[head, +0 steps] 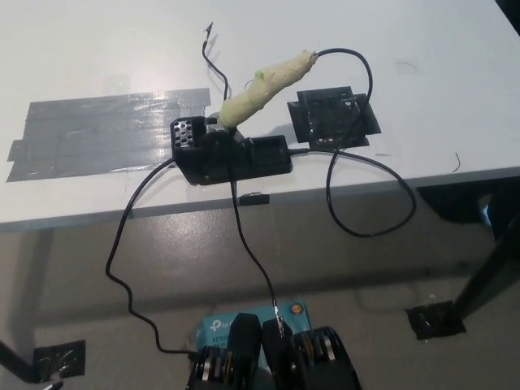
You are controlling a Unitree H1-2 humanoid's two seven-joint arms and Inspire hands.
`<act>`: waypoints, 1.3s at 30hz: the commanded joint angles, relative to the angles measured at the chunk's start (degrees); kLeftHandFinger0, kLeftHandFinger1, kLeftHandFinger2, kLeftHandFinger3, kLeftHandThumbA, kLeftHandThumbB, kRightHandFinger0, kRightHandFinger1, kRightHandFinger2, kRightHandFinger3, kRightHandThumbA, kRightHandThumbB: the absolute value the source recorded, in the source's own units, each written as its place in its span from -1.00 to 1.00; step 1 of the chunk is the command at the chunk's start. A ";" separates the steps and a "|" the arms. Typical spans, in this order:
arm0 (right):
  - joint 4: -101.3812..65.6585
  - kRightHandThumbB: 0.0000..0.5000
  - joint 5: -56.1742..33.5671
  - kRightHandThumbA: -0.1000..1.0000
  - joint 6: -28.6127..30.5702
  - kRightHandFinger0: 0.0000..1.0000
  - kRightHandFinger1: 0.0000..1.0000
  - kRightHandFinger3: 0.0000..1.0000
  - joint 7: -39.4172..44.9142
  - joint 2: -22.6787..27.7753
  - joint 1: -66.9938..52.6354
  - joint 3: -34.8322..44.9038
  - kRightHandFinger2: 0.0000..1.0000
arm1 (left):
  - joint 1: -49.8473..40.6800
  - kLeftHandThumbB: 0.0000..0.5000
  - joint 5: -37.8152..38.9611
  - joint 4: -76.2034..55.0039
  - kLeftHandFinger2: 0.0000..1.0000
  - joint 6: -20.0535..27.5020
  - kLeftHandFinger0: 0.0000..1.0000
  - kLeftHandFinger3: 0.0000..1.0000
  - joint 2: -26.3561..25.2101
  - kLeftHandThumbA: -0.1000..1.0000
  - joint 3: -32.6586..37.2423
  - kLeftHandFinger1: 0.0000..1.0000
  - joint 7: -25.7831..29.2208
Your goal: The robot uses its right hand to grab the soldering gun kept on the middle of the table and pulls it out of its base and keep it on the right side of the base
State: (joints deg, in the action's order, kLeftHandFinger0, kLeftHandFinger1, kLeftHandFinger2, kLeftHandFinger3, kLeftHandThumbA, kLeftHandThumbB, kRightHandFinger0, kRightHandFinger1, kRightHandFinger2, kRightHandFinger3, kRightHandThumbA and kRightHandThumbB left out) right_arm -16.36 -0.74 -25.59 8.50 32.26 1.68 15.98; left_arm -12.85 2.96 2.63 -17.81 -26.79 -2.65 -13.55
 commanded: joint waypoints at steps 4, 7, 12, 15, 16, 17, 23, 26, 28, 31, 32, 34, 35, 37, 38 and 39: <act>-4.60 0.07 17.15 0.24 -1.34 1.00 1.00 1.00 3.53 -4.61 24.89 0.48 1.00 | -0.39 -0.38 -0.21 -1.78 0.85 -1.52 0.45 1.00 -0.70 0.23 -0.30 0.29 -0.54; -3.09 0.01 21.70 0.08 -1.34 1.00 1.00 1.00 4.36 -8.66 31.75 0.04 1.00 | -0.40 -0.35 -0.33 -2.00 0.88 -1.51 0.51 1.00 -0.53 0.26 0.18 0.34 -0.75; 6.24 0.11 26.92 -0.05 -1.34 1.00 1.00 1.00 3.45 -11.12 43.44 -13.94 1.00 | -0.18 -0.33 -0.56 -2.04 0.90 -1.59 0.51 1.00 -1.02 0.30 0.82 0.35 -1.20; 11.88 0.11 28.93 -0.11 -1.34 1.00 1.00 1.00 5.23 -10.19 46.83 -21.72 1.00 | 0.34 -0.39 -0.71 -1.96 0.88 -2.12 0.48 1.00 -1.22 0.26 1.18 0.33 -1.31; 13.36 0.15 28.63 -0.09 -1.34 1.00 1.00 1.00 5.44 -9.52 47.76 -24.39 1.00 | 0.41 -0.35 -0.34 -1.99 0.88 -2.85 0.49 1.00 -1.26 0.27 1.15 0.34 -1.43; 14.44 0.20 29.37 0.00 -1.33 1.00 1.00 1.00 6.11 -8.81 48.61 -26.71 1.00 | 0.41 -0.36 -0.26 -1.89 0.90 -2.74 0.53 1.00 -1.32 0.27 1.17 0.38 -1.45; 23.87 0.22 33.35 -0.09 5.48 1.00 1.00 1.00 6.88 -6.77 54.19 -38.55 1.00 | 0.20 -0.38 -0.27 -2.67 0.91 -3.45 0.66 1.00 -2.02 0.28 1.09 0.45 -1.57; 26.32 0.14 34.47 -0.08 7.23 1.00 1.00 1.00 8.15 -6.62 57.18 -42.38 1.00 | 0.13 -0.38 -0.41 -2.84 0.93 -3.17 0.54 1.00 -2.20 0.27 1.39 0.41 -1.76; 27.80 0.19 35.39 -0.13 9.66 1.00 1.00 1.00 7.63 -6.68 58.69 -44.23 1.00 | 0.09 -0.33 -0.50 -3.09 0.94 -3.68 0.63 1.00 -2.30 0.29 1.55 0.50 -1.87; 29.58 0.08 37.38 -0.09 12.23 1.00 1.00 1.00 7.46 -6.54 61.01 -46.68 1.00 | 0.42 -0.29 -0.82 -3.34 0.99 -4.43 0.62 1.00 -2.53 0.32 1.77 0.52 -2.03; 30.37 0.04 38.21 -0.05 13.16 1.00 1.00 1.00 7.74 -6.71 62.16 -47.73 1.00 | 0.42 -0.30 -0.93 -3.41 0.99 -4.42 0.62 1.00 -2.58 0.32 1.81 0.52 -2.07; 30.97 0.04 39.90 -0.02 15.17 1.00 1.00 1.00 7.32 -6.58 63.36 -49.33 1.00 | 0.48 -0.31 -0.93 -3.60 1.00 -4.88 0.64 1.00 -2.71 0.29 1.74 0.54 -2.19; 31.73 0.10 40.67 -0.07 17.59 1.00 1.00 1.00 6.70 -6.92 64.26 -50.39 1.00 | 0.37 -0.31 -0.87 -3.77 0.98 -4.77 0.63 1.00 -2.72 0.28 1.64 0.53 -2.23; 32.11 0.09 40.95 -0.10 18.76 1.00 1.00 1.00 6.41 -6.95 64.44 -50.68 1.00 | 0.33 -0.31 -0.92 -3.91 0.97 -4.85 0.62 1.00 -2.64 0.28 1.73 0.53 -2.25; 32.05 0.08 41.33 -0.14 19.61 1.00 1.00 1.00 7.70 -7.59 65.30 -51.72 1.00 | 0.27 -0.30 -0.70 -4.15 0.99 -5.22 0.71 1.00 -2.64 0.29 1.73 0.56 -2.43; 32.06 0.07 41.99 -0.15 20.31 1.00 1.00 1.00 7.84 -7.70 65.67 -52.31 1.00 | 0.24 -0.29 -0.89 -4.45 1.00 -5.65 0.75 1.00 -2.70 0.31 1.84 0.59 -2.37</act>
State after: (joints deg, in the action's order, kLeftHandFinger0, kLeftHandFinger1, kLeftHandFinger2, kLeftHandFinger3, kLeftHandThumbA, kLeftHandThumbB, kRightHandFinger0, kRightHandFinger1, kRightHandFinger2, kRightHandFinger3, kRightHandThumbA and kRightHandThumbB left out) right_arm 15.84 36.57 -12.46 15.76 24.00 62.52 -34.89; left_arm -12.14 2.66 0.12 -21.96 -27.88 -0.78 -14.91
